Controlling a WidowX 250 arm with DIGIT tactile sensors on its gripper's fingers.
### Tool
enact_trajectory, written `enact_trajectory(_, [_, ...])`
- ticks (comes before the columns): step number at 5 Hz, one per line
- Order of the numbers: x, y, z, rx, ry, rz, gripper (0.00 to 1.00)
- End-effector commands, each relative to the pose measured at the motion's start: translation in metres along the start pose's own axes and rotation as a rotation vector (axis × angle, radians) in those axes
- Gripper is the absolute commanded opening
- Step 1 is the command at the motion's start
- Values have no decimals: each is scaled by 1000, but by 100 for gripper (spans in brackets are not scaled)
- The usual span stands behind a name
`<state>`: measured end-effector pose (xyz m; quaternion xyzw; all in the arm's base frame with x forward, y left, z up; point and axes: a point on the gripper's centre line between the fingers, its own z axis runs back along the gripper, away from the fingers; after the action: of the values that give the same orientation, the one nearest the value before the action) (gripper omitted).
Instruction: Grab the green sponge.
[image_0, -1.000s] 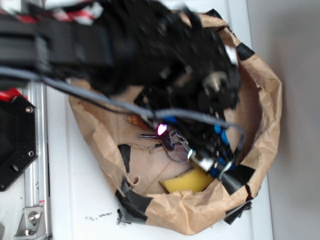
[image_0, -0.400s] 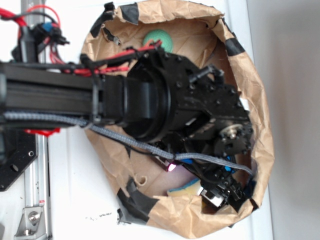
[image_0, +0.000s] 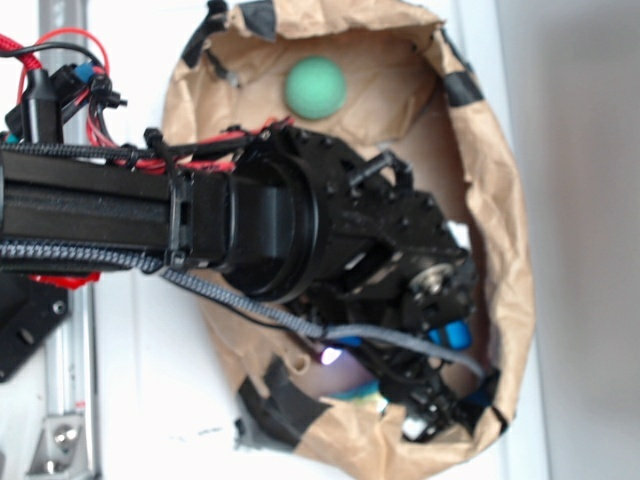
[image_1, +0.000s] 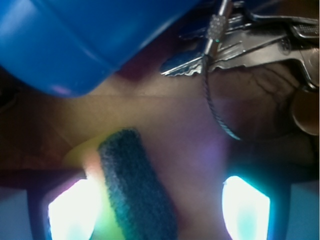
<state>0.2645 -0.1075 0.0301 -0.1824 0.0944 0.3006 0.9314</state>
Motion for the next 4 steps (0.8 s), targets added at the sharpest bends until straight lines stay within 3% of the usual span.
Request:
enact_trajectory(1, [-15, 14, 9, -51, -68, -301, 0])
enact_trajectory(3, [19, 50, 121, -30, -389, -618, 0])
enact_trajectory(4, [23, 57, 155, 37, -508, -675, 0])
